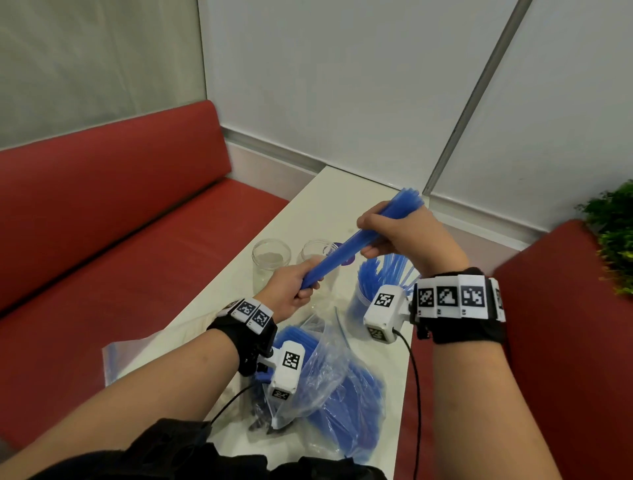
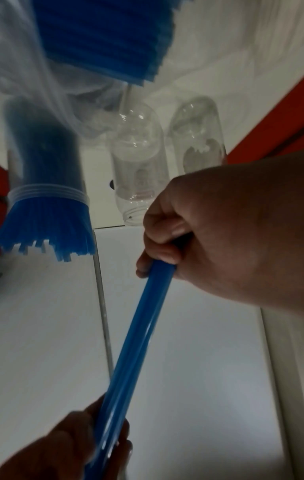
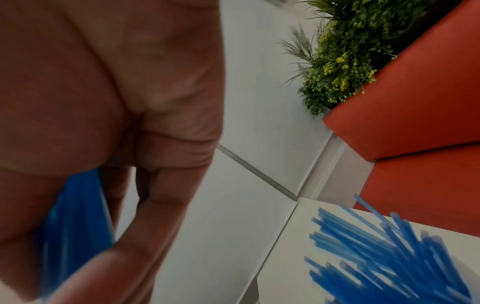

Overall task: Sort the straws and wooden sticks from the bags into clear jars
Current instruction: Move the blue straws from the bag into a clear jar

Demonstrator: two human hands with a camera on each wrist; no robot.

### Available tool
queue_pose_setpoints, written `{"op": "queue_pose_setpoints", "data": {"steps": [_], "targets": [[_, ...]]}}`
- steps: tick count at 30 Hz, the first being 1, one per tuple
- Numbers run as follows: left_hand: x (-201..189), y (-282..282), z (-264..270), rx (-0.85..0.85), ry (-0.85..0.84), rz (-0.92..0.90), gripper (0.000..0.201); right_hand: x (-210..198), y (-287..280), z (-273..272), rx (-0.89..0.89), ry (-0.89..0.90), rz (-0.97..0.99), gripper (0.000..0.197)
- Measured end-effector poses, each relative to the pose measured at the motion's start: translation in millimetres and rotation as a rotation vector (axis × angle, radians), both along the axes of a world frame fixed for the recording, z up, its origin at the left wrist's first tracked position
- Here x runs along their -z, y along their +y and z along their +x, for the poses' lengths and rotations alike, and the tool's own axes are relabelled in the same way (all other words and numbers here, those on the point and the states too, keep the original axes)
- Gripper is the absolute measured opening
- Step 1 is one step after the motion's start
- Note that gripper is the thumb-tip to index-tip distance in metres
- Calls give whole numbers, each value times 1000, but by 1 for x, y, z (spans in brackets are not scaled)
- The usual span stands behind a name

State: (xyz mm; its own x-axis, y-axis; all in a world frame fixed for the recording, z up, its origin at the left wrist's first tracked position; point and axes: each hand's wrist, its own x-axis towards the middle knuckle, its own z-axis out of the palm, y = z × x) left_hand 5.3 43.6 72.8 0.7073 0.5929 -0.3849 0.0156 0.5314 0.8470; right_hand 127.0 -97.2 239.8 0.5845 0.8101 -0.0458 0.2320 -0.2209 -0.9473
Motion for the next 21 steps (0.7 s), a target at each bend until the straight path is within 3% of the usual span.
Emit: {"op": "queue_pose_setpoints", "data": {"steps": [2, 5, 10, 14, 17, 21], "targets": [[0, 5, 4, -4, 63, 87, 37, -4, -5, 12, 123, 2, 115, 5], [8, 12, 2, 99, 198, 256, 33, -4, -14, 36, 343, -131, 203, 4], [29, 5, -3, 510, 559, 833, 17, 25, -21, 66, 554, -351, 63, 7], [46, -10, -4, 831, 689, 1189, 18, 67, -11, 70, 573, -292, -71, 8], [57, -20, -5, 1075, 700, 1352, 34, 103, 0, 69, 554, -182, -134, 17], [73, -29, -15, 1141, 731, 1549, 42, 137, 8, 64, 505, -210, -280, 28]]}}
